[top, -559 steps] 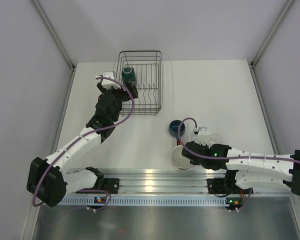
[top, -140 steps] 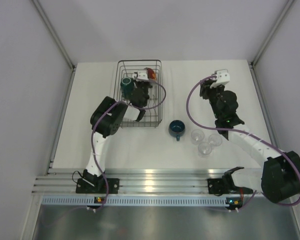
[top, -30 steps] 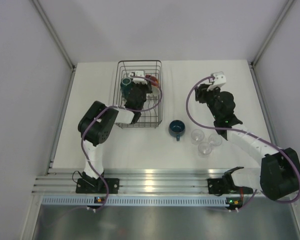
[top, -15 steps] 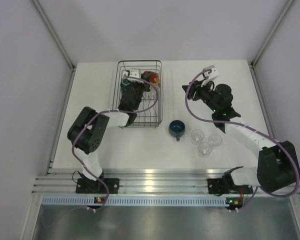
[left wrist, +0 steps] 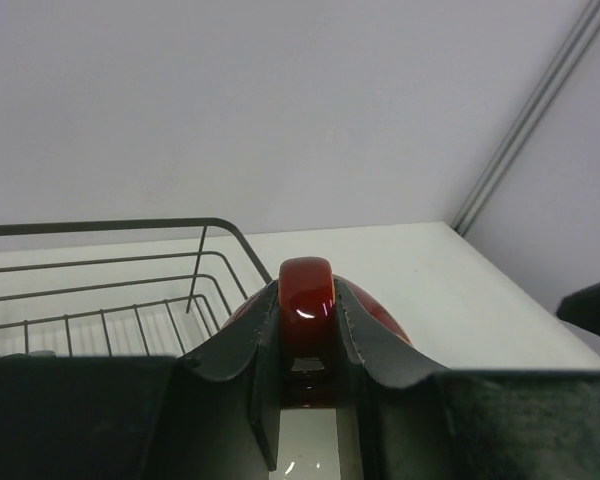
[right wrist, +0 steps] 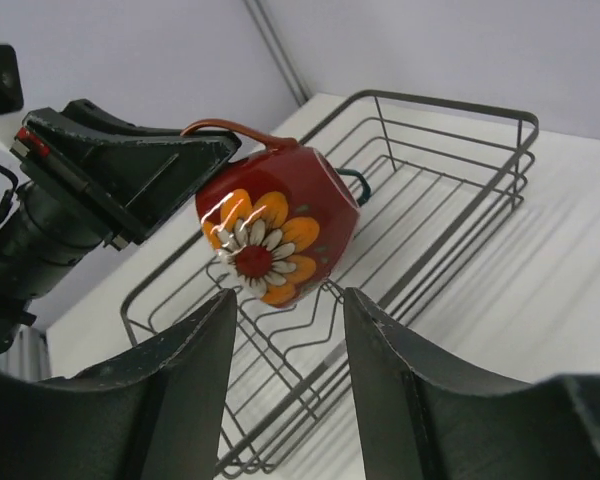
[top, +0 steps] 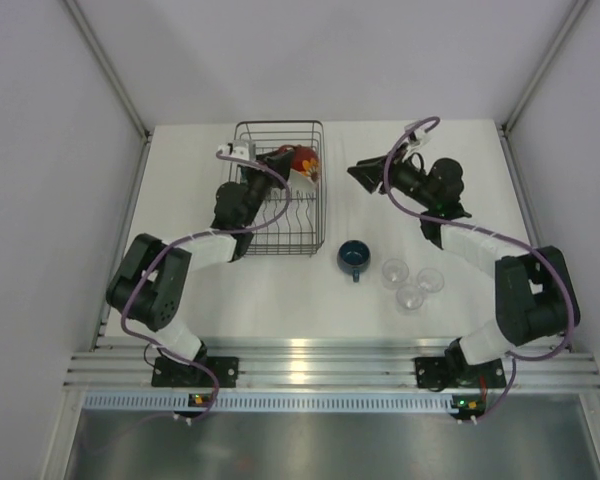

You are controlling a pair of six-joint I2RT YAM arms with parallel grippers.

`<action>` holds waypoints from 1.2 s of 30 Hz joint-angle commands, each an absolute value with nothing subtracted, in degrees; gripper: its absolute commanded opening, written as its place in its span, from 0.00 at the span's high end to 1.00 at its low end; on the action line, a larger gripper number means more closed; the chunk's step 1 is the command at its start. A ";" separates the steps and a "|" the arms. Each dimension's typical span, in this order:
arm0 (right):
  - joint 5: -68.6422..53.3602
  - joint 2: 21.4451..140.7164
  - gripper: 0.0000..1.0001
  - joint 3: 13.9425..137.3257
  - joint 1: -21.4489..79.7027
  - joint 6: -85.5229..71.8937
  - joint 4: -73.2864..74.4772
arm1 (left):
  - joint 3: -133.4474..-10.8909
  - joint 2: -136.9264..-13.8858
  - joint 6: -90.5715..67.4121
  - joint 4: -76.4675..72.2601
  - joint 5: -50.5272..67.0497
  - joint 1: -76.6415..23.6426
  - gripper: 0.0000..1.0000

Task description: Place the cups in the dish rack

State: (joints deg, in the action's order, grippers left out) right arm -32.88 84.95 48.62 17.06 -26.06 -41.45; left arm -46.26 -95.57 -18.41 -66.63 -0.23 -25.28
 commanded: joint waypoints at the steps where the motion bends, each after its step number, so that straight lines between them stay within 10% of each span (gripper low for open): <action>1: -45.94 90.34 0.52 52.11 13.81 -40.40 -62.80 | -46.15 -88.86 -26.44 -83.94 8.42 -22.77 1.00; 18: -57.03 111.34 0.50 68.19 13.18 -68.01 -94.29 | -51.15 -96.59 -59.32 -97.47 27.50 -13.36 1.00; 36: -72.15 127.00 0.57 102.12 13.62 -71.02 -79.37 | -58.09 -98.35 -68.55 -97.56 37.88 -13.45 1.00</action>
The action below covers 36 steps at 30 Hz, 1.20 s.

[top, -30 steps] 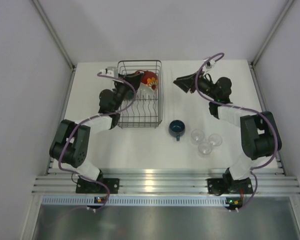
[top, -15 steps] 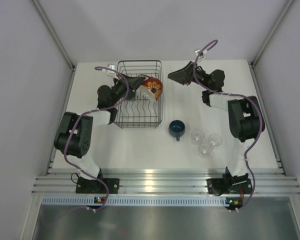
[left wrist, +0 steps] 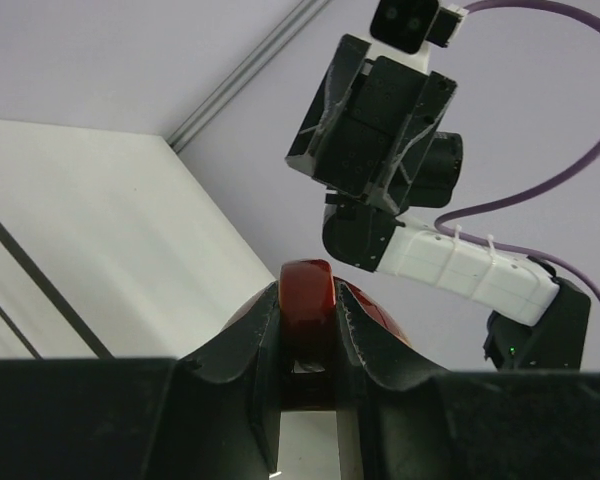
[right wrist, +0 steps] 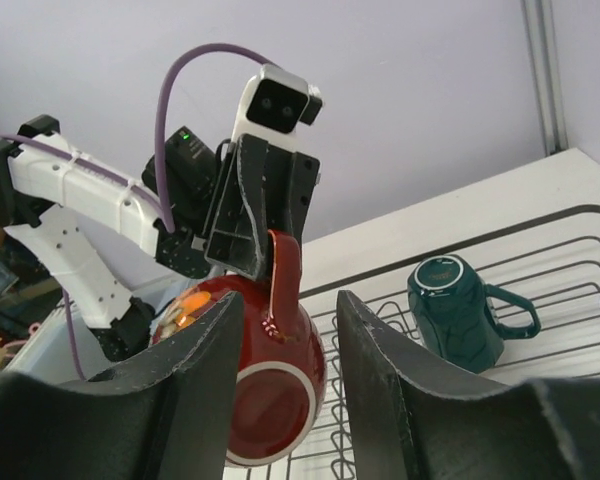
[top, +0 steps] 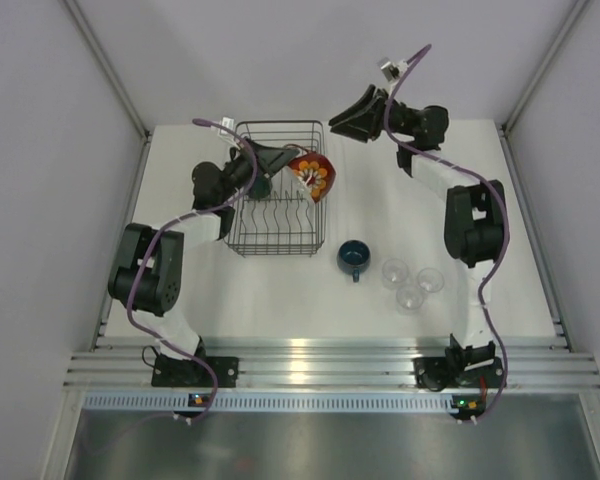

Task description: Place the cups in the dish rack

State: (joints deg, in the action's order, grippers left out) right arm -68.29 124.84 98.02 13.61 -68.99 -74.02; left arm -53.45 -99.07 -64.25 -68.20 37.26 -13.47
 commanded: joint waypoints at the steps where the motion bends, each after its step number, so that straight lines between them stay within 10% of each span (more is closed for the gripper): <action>1: -72.85 127.35 0.57 103.09 13.97 -70.67 -78.76 | -58.44 -98.61 -68.82 -97.47 38.32 -13.80 1.00; 36: -81.13 135.97 0.65 115.66 19.42 -81.75 -80.08 | -65.48 -106.26 -71.81 -97.38 41.04 -14.77 1.00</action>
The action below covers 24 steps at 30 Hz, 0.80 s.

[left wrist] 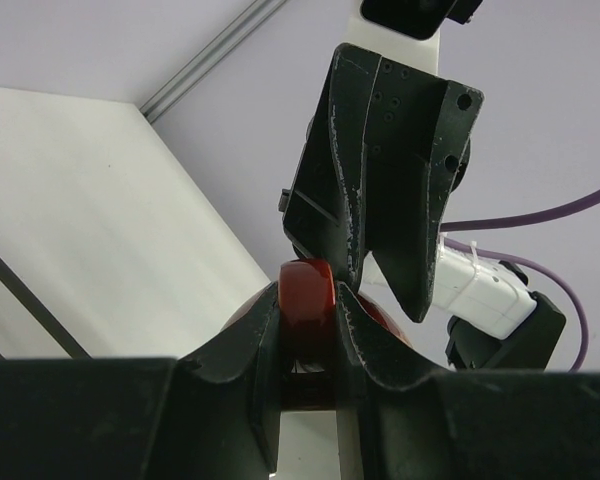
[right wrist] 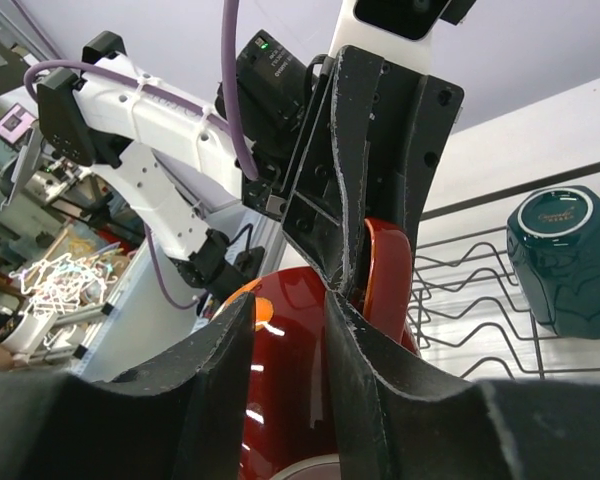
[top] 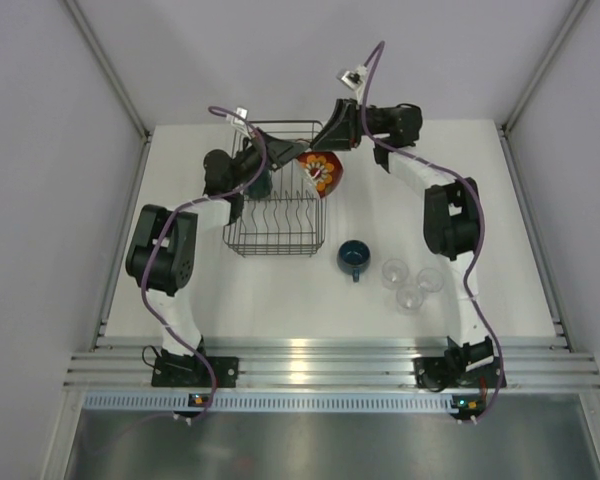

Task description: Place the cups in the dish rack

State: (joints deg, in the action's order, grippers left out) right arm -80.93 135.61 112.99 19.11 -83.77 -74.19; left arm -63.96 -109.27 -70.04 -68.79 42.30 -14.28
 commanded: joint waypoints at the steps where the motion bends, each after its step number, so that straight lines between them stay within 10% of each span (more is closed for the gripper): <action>1: -80.95 135.36 0.64 115.66 19.25 -80.96 -79.11 | -65.39 -106.35 -71.89 -97.47 41.13 -14.85 1.00; 24: -80.07 134.56 0.62 114.70 17.22 -72.33 -69.35 | -65.91 -105.82 -71.81 -97.38 41.57 -14.85 1.00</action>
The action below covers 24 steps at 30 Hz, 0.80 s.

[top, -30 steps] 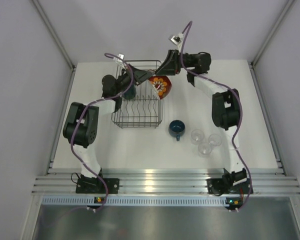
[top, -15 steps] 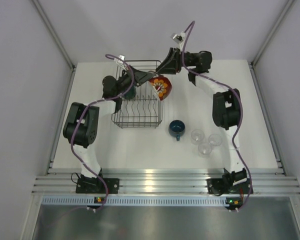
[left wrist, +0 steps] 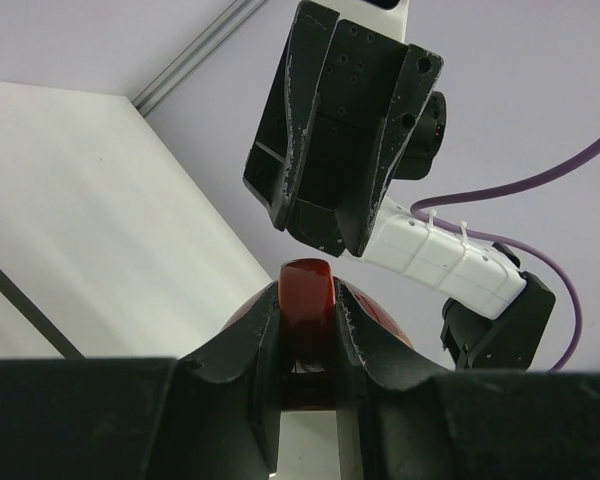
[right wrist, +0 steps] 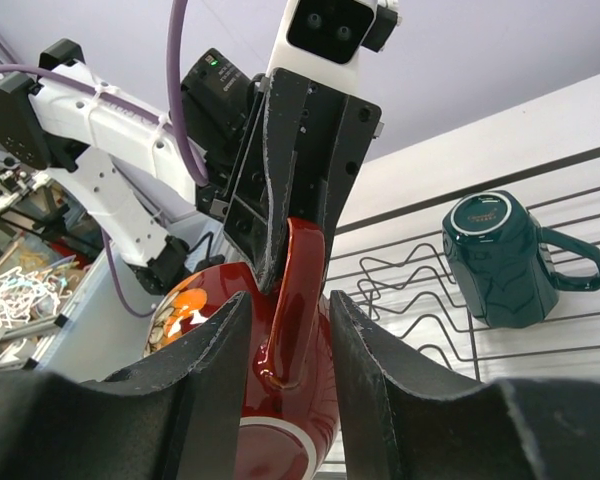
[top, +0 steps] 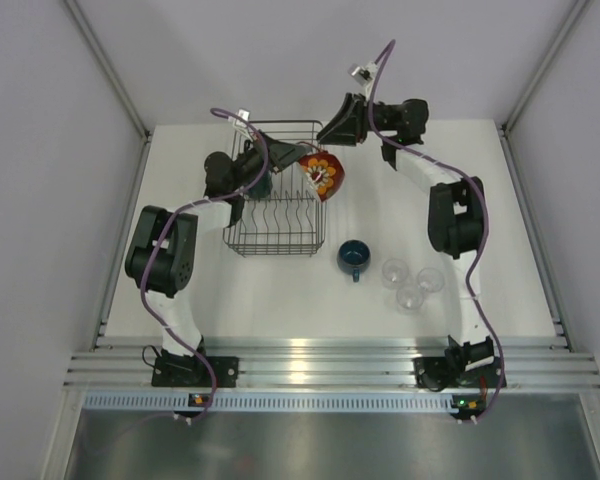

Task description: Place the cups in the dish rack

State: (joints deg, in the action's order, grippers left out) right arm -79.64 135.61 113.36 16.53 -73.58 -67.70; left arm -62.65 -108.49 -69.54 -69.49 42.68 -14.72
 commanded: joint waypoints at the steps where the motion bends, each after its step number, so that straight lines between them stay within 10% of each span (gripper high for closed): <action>1: -80.16 134.56 0.62 114.87 17.40 -72.25 -69.08 | -66.18 -105.91 -71.81 -97.47 41.49 -14.85 1.00; 24: -84.28 136.23 0.73 113.64 20.65 -75.84 -71.27 | -67.76 -107.84 -71.19 -97.47 39.90 -14.59 1.00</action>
